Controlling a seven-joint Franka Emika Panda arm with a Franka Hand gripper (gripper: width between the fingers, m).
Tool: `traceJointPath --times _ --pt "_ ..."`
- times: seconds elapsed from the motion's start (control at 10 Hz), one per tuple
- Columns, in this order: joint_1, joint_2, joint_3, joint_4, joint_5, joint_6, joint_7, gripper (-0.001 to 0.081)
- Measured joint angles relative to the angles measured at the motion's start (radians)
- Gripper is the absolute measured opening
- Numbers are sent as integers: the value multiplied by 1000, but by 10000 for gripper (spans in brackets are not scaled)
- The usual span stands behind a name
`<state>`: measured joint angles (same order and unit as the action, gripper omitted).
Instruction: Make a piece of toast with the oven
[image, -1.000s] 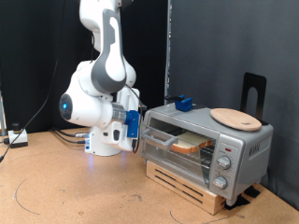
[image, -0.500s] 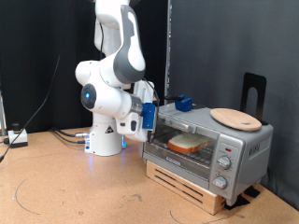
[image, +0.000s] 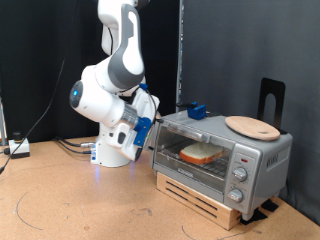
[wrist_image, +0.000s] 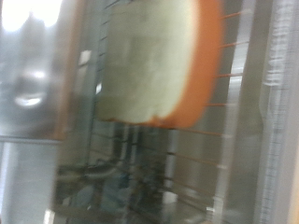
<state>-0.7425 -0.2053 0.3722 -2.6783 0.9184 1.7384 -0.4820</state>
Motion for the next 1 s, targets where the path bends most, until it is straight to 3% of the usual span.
traceJointPath --times 0.2,0.4,0.7,1.0 --pt "-13 26 -5 15 -6 -2 0 807" --pt "-11 44 -3 45 73 -16 -10 807" --pt "-10 167 7 181 57 -110 48 807" --pt "-4 262 28 269 91 -41 86 807"
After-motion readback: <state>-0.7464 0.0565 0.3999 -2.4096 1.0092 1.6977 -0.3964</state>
